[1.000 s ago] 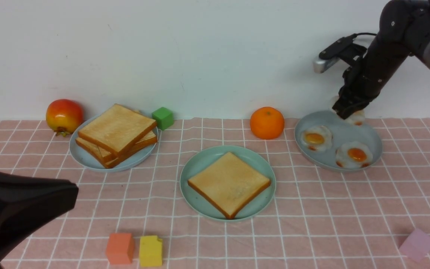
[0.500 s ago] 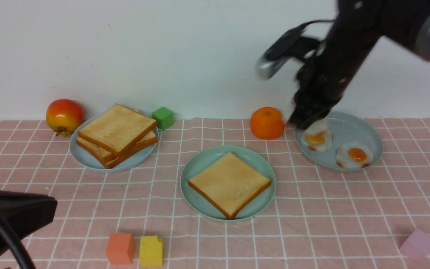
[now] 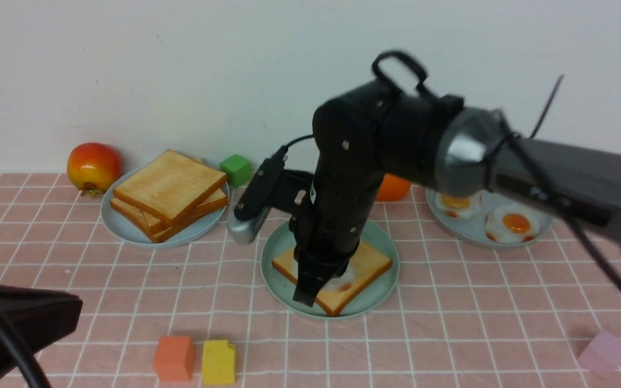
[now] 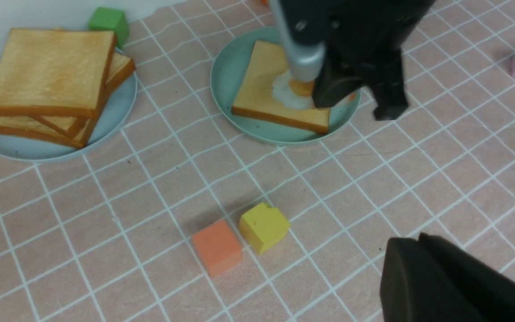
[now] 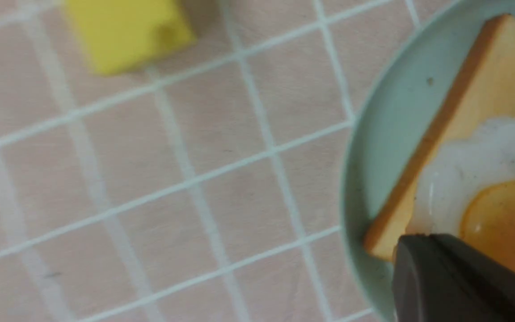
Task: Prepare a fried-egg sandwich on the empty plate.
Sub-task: Use the right arm to place the fried egg on the slice of bread in the middle, then use the left arm to grab a slice of bread
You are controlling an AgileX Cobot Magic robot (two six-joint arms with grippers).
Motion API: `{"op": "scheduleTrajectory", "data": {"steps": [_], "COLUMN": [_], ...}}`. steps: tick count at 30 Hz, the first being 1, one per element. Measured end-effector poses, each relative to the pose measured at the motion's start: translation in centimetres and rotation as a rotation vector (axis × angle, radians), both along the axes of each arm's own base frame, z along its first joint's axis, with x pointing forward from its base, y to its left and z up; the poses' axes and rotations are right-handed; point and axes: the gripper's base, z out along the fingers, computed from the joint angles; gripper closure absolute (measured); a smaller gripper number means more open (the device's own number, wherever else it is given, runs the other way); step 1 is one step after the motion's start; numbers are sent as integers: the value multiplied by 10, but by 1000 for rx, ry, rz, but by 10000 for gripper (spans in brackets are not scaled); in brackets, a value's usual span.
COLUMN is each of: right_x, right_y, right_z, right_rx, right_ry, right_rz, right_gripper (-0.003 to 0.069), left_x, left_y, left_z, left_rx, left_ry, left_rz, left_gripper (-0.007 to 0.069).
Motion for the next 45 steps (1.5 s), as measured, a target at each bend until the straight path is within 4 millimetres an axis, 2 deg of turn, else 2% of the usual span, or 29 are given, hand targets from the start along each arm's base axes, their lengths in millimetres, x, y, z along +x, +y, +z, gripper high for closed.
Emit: {"op": "scheduleTrajectory", "data": {"steps": [5, 9, 16, 20, 23, 24, 27, 28, 30, 31, 33, 34, 36, 38, 39, 40, 42, 45], "right_x": [18, 30, 36, 36, 37, 36, 35, 34, 25, 19, 7, -6, -22, -37, -41, -54, -75, -111], "right_y": [-9, -17, -16, -15, -15, -15, -16, -17, -23, -27, -35, -45, -57, -70, -72, -83, -98, -124], "right_z": [-17, -21, -28, -33, -33, -33, -27, -24, 0, 15, 43, 70, 103, 133, 139, 156, 171, 187], "right_rx": [-8, 11, 34, 37, 42, 44, 56, 59, 64, 68, 78, 81, 111, 159, 169, 206, 237, 275], "right_ry": [-24, -52, -60, -54, -50, -49, -37, -35, -16, -9, -2, 4, -16, -53, -60, -82, -92, -103], "right_rz": [-37, -65, -80, -83, -100, -105, -154, -163, -203, -223, -252, -268, -299, -332, -338, -362, -396, -443], "right_gripper": [639, 641, 642, 619, 510, 500, 298, 263, 146, 118, 98, 100, 130, 199, 216, 277, 405, 572], "left_x": [0, 0, -1, -1, -1, -1, -2, -2, -2, -1, 3, 7, 16, 29, 32, 42, 62, 92], "left_y": [0, 0, -1, -1, -1, -1, -2, -2, -2, -3, -6, -11, -19, -32, -34, -42, -50, -48], "left_z": [0, 0, 0, -1, -1, -1, -1, -1, -1, -2, -4, -7, -12, -16, -17, -19, -22, -20], "left_rx": [2, 1, -18, -20, -20, -20, -21, -23, -23, -20, -7, 8, 35, 73, 81, 106, 146, 147], "left_ry": [2, 3, 20, 22, 23, 23, 26, 27, 34, 41, 59, 79, 118, 164, 172, 190, 220, 259], "left_rz": [0, 0, -7, -8, -8, -8, -8, -9, -10, -10, -10, -10, -10, -9, -10, -10, 15, 80], "left_gripper": [599, 597, 598, 599, 599, 599, 597, 596, 596, 596, 596, 596, 604, 632, 638, 638, 638, 638]}}
